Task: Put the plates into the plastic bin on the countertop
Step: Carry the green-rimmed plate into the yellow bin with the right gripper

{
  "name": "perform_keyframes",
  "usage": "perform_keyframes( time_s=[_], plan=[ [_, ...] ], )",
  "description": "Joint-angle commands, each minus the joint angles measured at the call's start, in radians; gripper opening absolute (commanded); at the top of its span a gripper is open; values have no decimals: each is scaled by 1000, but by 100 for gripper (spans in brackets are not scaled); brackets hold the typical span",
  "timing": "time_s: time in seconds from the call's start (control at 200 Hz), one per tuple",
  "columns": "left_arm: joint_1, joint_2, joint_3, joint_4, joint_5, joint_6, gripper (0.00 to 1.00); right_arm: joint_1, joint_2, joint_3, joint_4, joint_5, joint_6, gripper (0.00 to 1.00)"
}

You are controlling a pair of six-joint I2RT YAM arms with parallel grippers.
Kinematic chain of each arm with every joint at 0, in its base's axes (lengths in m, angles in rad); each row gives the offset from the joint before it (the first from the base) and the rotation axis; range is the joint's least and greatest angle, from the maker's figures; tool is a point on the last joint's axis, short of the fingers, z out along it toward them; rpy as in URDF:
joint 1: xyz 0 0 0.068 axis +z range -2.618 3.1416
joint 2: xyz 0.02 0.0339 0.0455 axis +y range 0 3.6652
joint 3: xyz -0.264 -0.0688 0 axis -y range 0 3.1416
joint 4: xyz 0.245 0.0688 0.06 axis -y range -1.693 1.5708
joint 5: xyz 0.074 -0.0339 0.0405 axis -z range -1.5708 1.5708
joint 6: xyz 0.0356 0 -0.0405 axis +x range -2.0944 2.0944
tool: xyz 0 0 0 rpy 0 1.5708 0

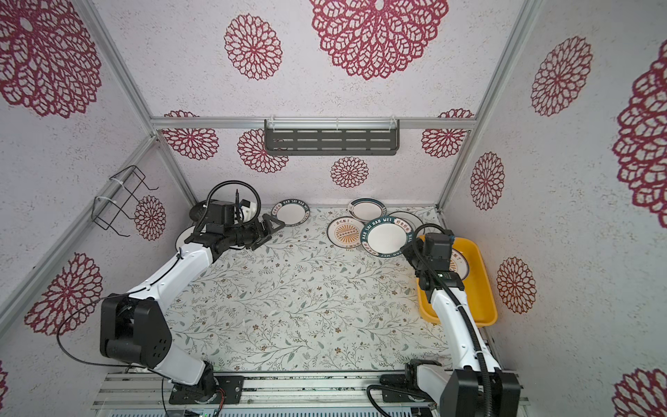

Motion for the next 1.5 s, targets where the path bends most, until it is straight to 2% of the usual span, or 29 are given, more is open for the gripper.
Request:
perform_keyframes(
  time_s=[0.0, 0.35, 0.53, 0.881, 1.491],
  plan=[
    [-6, 38, 35, 55, -29, 13, 97, -84, 6, 13, 45, -33, -19, 0],
    [-4, 179, 118, 136, -76, -8, 97, -361, 34, -55, 120, -39, 15, 0],
    [-3, 261, 182, 156, -96, -21, 97, -449, 61, -83, 141, -56, 14, 0],
    [-1, 432, 296, 238, -93, -112, 97, -499, 163, -88, 216, 18, 21, 0],
    [3, 488, 325, 269, -200, -175, 97, -499, 406, -19, 265, 52, 36, 0]
  ],
)
